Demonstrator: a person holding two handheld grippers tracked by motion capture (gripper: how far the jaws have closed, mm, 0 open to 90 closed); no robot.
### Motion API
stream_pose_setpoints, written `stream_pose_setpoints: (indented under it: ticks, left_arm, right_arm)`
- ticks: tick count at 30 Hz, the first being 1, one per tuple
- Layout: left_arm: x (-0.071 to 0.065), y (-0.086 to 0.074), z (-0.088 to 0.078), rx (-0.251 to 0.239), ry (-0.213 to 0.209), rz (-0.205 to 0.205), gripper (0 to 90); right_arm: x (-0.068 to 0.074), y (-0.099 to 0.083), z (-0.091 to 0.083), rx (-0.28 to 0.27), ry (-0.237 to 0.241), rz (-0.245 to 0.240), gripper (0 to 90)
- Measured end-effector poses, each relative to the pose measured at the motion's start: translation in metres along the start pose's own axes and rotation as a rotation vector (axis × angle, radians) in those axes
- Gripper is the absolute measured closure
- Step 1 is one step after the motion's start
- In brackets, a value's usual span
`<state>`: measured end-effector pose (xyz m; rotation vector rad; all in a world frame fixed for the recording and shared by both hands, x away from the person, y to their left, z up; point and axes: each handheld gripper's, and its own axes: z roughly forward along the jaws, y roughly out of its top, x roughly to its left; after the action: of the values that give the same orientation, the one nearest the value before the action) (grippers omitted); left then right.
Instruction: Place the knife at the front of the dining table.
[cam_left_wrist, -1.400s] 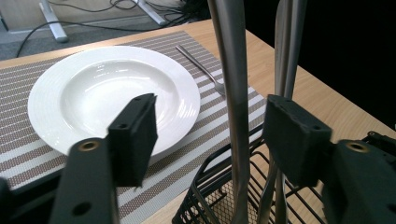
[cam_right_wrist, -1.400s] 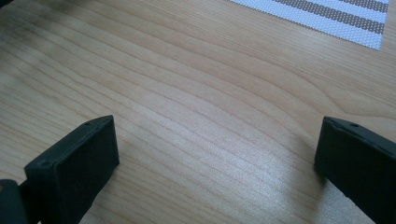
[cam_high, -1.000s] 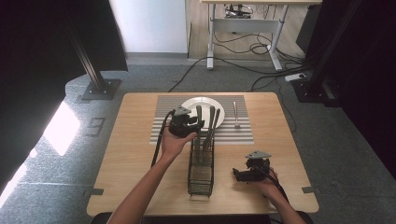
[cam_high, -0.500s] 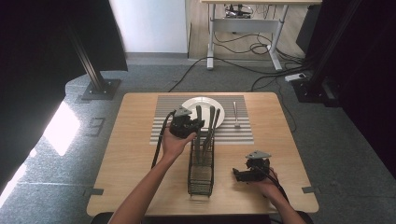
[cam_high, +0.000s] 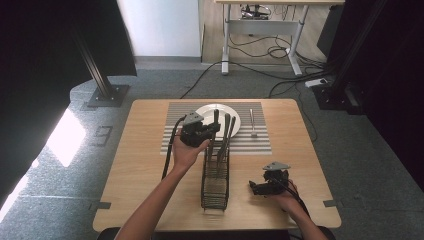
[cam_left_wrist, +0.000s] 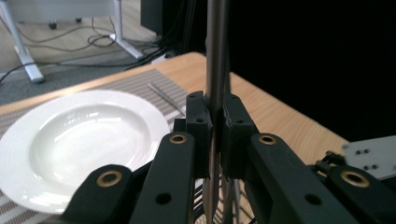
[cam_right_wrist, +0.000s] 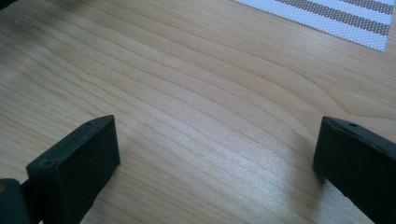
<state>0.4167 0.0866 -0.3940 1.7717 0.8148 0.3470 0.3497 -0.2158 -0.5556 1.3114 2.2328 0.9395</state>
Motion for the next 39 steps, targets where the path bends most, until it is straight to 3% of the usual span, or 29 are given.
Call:
stream_pose_setpoints:
  ticks: [8,17,23,31,35,36,39]
  left_arm:
    - [-0.002,0.027,-0.031,-0.086,-0.027,0.001,83.7]
    - [0.003,0.044,-0.063,-0.167,0.009,-0.003,83.7]
    - [0.007,0.047,-0.076,-0.189,0.026,0.002,83.6]
    - [0.024,0.034,-0.081,-0.157,0.061,-0.024,83.6]
    - [0.036,0.021,-0.081,-0.124,0.096,-0.035,83.7]
    - [0.04,0.014,-0.079,-0.104,0.127,-0.03,83.7]
    - [0.046,0.005,-0.077,-0.084,0.146,-0.042,83.7]
  right_arm:
    - [0.0,0.0,0.0,0.001,0.005,-0.002,0.1]
    - [0.0,0.0,0.0,-0.001,0.009,-0.008,0.0]
    - [0.001,-0.001,0.0,-0.002,0.01,-0.009,0.0]
    - [0.001,-0.001,0.0,-0.001,0.01,-0.008,0.0]
    - [0.0,0.0,0.0,-0.003,0.009,-0.009,0.0]
    - [0.001,0.0,0.0,-0.003,0.009,-0.009,0.0]
    - [0.001,0.0,0.0,-0.003,0.009,-0.009,0.0]
